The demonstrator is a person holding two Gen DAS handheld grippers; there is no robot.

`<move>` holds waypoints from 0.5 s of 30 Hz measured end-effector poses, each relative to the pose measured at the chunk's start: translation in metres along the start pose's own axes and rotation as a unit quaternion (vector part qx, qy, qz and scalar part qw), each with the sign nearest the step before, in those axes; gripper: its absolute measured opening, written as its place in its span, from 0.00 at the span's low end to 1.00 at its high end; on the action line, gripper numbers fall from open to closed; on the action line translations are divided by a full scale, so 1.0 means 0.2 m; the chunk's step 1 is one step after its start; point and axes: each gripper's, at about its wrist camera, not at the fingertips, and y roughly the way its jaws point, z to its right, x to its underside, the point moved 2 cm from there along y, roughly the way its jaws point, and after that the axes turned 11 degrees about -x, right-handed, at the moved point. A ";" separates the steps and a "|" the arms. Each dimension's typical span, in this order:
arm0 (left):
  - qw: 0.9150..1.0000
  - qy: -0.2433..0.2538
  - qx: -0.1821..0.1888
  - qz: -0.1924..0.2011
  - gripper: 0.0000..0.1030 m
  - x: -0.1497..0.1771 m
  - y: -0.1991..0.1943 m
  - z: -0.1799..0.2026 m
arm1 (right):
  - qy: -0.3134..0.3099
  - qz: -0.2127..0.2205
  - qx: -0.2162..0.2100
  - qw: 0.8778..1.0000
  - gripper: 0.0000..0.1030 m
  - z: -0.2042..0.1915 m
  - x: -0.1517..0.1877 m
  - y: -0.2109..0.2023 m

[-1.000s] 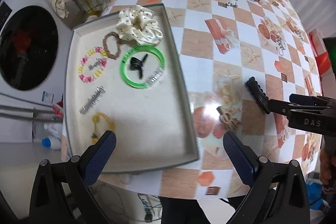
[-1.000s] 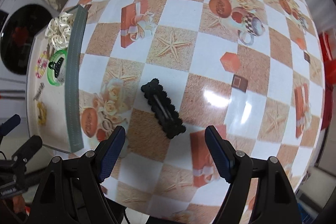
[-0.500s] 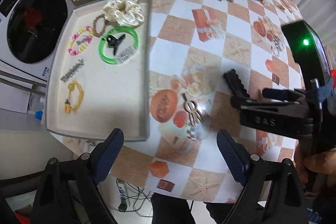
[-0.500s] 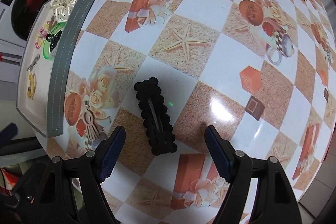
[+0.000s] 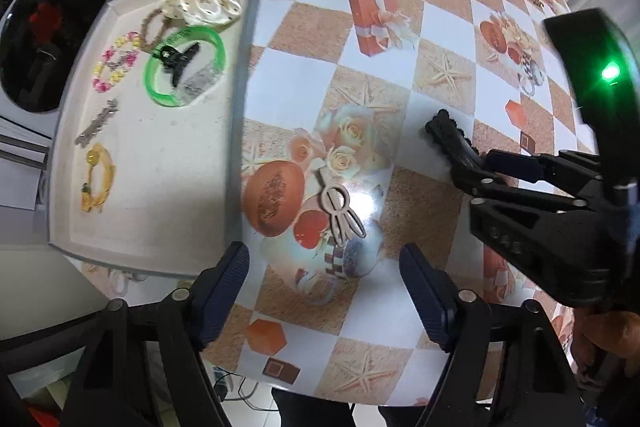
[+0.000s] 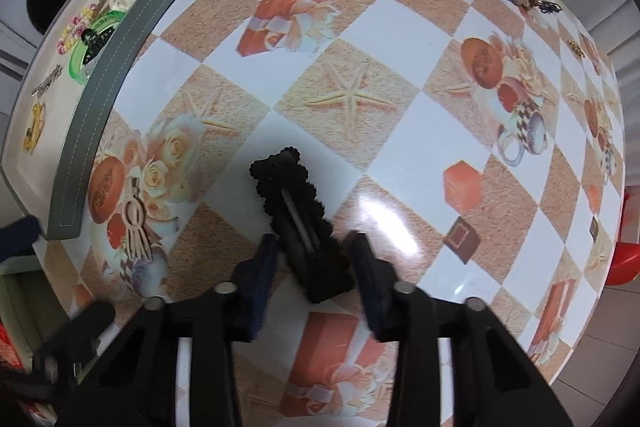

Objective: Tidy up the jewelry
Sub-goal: 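Grasp the black scalloped snap clip with the right tool while the left tool grasps the cream claw clip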

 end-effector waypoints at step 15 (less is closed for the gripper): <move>0.999 -0.032 -0.019 -0.021 0.79 -0.12 0.23 0.03 | 0.016 0.004 -0.030 0.999 0.37 0.25 -0.03 -0.06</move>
